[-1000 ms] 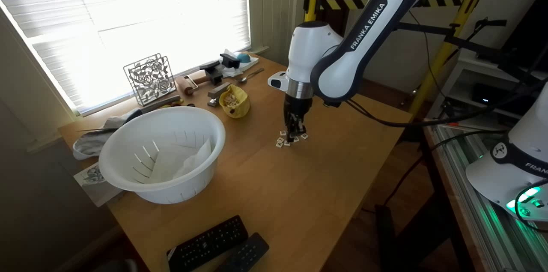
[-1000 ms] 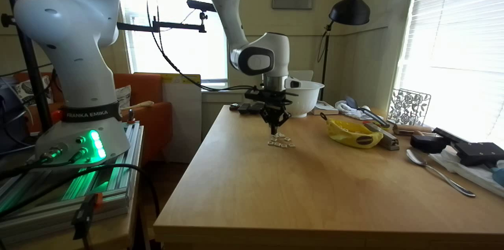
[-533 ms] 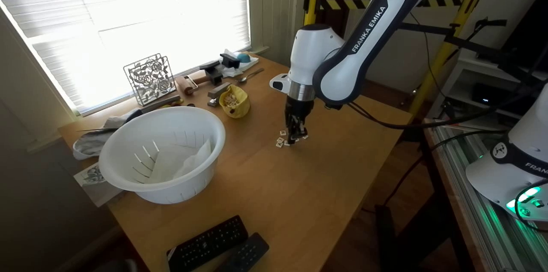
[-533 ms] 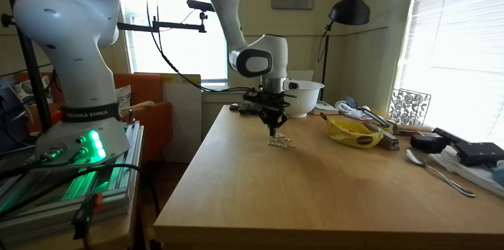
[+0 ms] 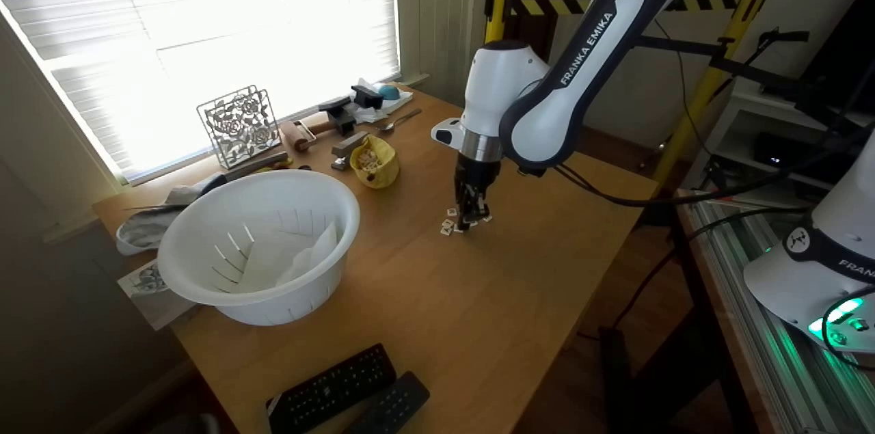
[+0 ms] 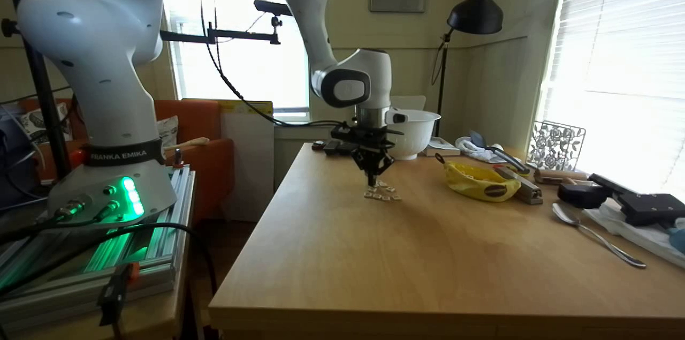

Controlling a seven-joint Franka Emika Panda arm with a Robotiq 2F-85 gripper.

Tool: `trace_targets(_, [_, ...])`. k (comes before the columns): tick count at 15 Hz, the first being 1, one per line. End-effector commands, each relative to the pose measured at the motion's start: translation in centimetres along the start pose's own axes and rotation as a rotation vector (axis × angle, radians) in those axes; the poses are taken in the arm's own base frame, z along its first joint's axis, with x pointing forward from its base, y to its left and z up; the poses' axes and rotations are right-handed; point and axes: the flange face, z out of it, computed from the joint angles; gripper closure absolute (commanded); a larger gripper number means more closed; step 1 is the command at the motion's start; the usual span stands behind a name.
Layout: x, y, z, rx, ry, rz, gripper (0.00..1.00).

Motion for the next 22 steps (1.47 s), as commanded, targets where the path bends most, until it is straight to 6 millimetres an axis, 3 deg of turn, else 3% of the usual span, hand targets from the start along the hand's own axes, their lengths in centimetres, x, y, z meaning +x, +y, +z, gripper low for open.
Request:
trace_targets(1, [-0.5, 0.6, 1.1, 0.009, 0.000, 0.014, 1.00])
trace_targets(13, [-4.1, 2.5, 0.1, 0.007, -0.124, 0.009, 1.00])
trace_targets(22, [-2.6, 3.3, -4.9, -0.051, -0.014, 0.073, 1.00])
